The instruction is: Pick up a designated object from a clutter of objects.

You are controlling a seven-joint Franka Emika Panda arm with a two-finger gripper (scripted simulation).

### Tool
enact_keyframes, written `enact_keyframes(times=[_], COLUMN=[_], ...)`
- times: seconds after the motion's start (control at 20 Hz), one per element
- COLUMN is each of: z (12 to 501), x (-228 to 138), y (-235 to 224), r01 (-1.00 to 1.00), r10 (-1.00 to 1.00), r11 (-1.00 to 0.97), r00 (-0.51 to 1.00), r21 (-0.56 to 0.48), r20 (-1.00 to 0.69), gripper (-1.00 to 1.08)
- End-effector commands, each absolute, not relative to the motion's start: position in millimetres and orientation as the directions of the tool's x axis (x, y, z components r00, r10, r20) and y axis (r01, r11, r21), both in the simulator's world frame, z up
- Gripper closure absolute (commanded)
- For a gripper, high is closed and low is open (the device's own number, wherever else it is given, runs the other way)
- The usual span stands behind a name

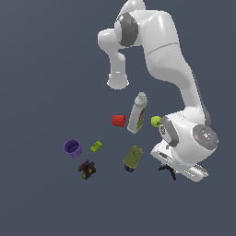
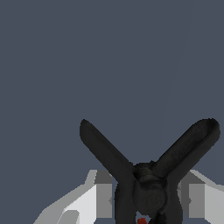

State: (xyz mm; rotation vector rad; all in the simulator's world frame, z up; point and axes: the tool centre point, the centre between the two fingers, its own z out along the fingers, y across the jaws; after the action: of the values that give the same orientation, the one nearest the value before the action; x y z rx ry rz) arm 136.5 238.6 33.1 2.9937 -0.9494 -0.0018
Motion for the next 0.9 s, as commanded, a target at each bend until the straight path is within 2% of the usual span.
enact_keyframes(times=[0.0,0.35,0.85], z=[45,98,207], x=[134,120,92], y=[238,234,227], r01=[-0.576,-0.576,-0.576], r10=[-0.576,-0.576,-0.576], r11=[-0.817,-0.817,-0.818], r00=[0.817,0.817,0.818], r21=[0.000,0.000,0.001], r20=[0.000,0.000,0.000], gripper=[1.08,1.08,1.08])
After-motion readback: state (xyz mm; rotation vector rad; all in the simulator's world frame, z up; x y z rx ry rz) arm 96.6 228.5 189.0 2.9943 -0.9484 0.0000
